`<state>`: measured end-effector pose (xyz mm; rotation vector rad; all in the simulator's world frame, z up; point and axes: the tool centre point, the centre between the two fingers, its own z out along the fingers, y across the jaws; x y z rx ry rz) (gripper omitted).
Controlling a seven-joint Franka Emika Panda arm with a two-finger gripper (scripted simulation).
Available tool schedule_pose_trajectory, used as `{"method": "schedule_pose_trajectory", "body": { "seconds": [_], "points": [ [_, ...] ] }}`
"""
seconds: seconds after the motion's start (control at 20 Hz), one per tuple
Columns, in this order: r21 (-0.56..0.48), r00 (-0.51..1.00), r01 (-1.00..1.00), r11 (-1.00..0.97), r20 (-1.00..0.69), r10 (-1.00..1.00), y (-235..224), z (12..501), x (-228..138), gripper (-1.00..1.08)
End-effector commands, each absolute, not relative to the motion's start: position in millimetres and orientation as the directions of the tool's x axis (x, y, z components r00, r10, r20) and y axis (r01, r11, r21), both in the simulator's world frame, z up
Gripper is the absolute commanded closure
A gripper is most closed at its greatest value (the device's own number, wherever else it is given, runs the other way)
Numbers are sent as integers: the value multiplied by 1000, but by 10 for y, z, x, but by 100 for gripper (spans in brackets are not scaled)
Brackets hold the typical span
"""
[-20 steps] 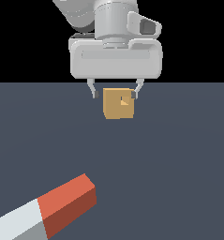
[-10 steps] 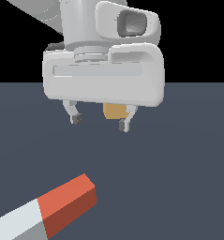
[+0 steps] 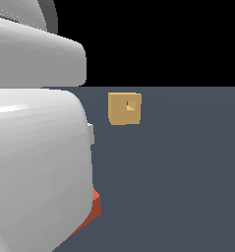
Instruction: Insert the peg into the horizontal hole in a box.
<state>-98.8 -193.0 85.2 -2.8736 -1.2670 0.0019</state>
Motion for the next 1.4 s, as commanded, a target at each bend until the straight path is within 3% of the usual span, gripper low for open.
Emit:
{"method": "schedule_pose_trajectory", "body": {
  "seconds": [0.0,0.35,1.35],
  "points": [
    [0,718,696,-718,-1,696,-2044,784,-1138,-92],
    [1,769,639,-769,-1,639,-2178,692,-1345,-92],
    [0,769,639,-769,0,639,-2170,210,-1353,-92]
  ]
}}
